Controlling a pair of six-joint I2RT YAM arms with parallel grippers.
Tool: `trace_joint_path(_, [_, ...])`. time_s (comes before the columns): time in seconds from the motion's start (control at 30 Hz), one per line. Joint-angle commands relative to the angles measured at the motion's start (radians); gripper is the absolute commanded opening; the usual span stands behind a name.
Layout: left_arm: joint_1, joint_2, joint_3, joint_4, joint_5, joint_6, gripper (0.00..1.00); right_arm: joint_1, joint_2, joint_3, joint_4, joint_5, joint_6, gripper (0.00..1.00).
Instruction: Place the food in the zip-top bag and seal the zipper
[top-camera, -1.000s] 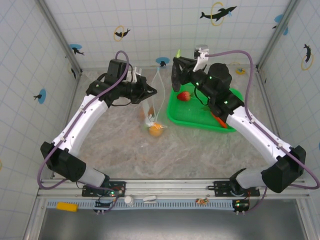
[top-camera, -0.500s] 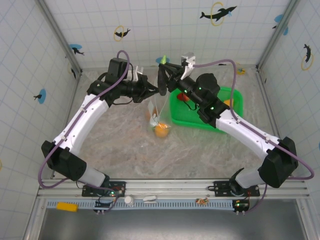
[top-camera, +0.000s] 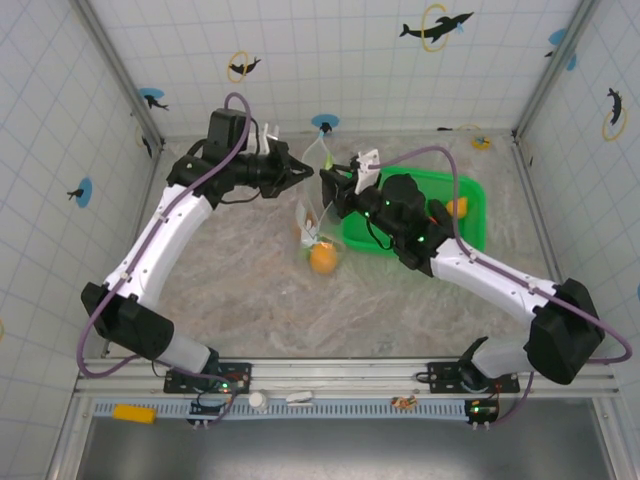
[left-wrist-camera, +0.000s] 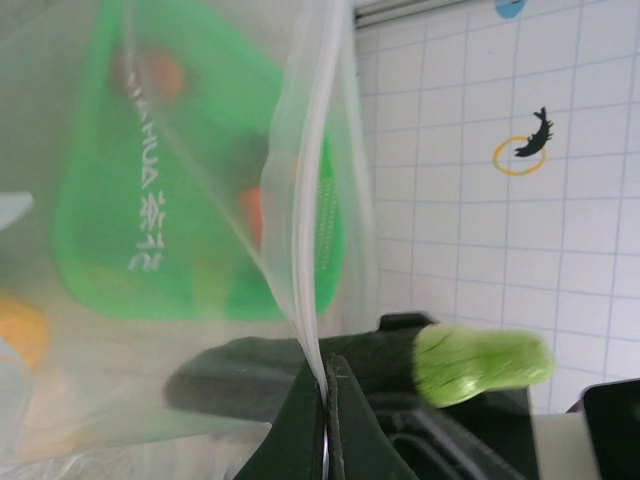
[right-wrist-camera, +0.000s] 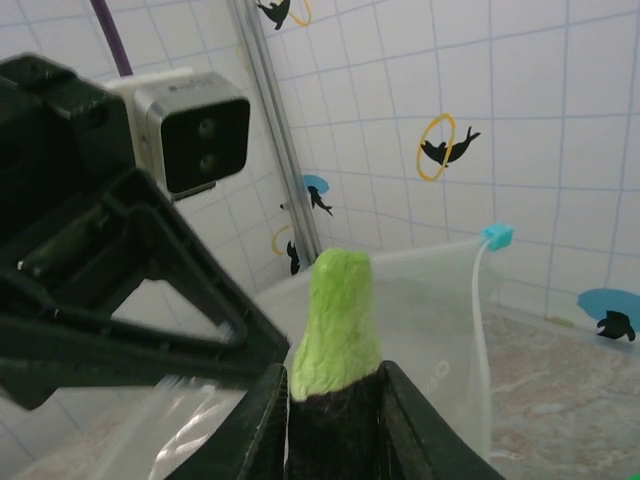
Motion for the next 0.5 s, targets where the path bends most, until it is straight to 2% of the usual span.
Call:
trace_joint_path(0.0, [0.003, 0.028, 0.079, -0.033, -0.009, 0.036, 0.00, 0.010, -0.043, -0.018, -0.046, 0.013, -0.017, 0.35])
trace_joint_path(0.1, [0.003, 0.046, 0.109, -0.056, -0.014, 0.052, 0.00, 0.010, -0.047, 0.018, -0.095, 0.039, -0.023, 0.47])
trace_joint_path(0.17, [0.003, 0.051, 0.116, -0.066, -0.018, 0.063, 0.00, 0.004, -0.040, 0.057, -0.148, 0.025, -0.032, 0.49])
trace_joint_path(0.33, [0.002, 0.046, 0.106, -0.080, -0.036, 0.084, 0.00, -0.015, -0.049, 0.108, -0.208, 0.026, -0.018, 0.49])
trace_joint_path(0.47, [0.003, 0.041, 0.115, -0.141, -0.107, 0.131, 0.00, -0.059, -0.062, 0.154, -0.331, 0.080, 0.059, 0.48])
